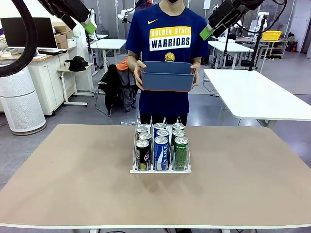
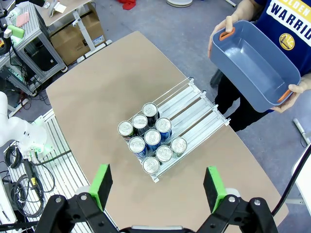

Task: Fill the beverage cans into the dispenser.
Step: Place the picked Pepsi coke in the line of the Automatic Can Dispenser with the same cans.

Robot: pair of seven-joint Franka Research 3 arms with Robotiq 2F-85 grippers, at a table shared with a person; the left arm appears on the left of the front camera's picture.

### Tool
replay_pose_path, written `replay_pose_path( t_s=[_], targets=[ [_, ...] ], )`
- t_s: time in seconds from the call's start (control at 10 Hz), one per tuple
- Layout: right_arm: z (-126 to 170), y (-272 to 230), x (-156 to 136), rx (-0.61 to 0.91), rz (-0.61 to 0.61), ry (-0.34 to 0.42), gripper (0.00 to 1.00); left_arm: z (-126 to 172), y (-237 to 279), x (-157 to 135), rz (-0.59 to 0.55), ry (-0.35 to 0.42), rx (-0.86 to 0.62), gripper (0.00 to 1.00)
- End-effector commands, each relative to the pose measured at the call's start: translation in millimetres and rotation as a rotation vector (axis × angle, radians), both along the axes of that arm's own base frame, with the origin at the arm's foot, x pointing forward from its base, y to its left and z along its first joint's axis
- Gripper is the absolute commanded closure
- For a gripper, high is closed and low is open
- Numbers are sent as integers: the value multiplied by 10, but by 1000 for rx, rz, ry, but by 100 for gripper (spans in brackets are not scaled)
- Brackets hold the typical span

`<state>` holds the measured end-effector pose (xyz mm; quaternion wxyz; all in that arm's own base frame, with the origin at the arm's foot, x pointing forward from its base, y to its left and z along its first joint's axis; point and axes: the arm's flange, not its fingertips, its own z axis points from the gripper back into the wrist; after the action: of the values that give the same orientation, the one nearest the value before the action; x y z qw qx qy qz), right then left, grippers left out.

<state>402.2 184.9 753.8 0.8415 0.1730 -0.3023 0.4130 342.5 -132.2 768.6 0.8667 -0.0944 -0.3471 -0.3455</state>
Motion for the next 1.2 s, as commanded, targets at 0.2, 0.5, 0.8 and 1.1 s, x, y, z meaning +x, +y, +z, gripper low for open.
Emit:
replay_pose_path(
  t_s=[0.2,0.5,0.8,1.1],
  targets=[
    [1,6,0,12,3,4,0,-5,1,-9,-3,5,3,0],
    [1,6,0,12,3,4,0,-5,1,-9,-3,5,3,0],
    [1,6,0,12,3,4,0,-5,1,-9,-3,5,3,0],
    [1,6,0,12,3,4,0,-5,1,-9,-3,5,3,0]
  ],
)
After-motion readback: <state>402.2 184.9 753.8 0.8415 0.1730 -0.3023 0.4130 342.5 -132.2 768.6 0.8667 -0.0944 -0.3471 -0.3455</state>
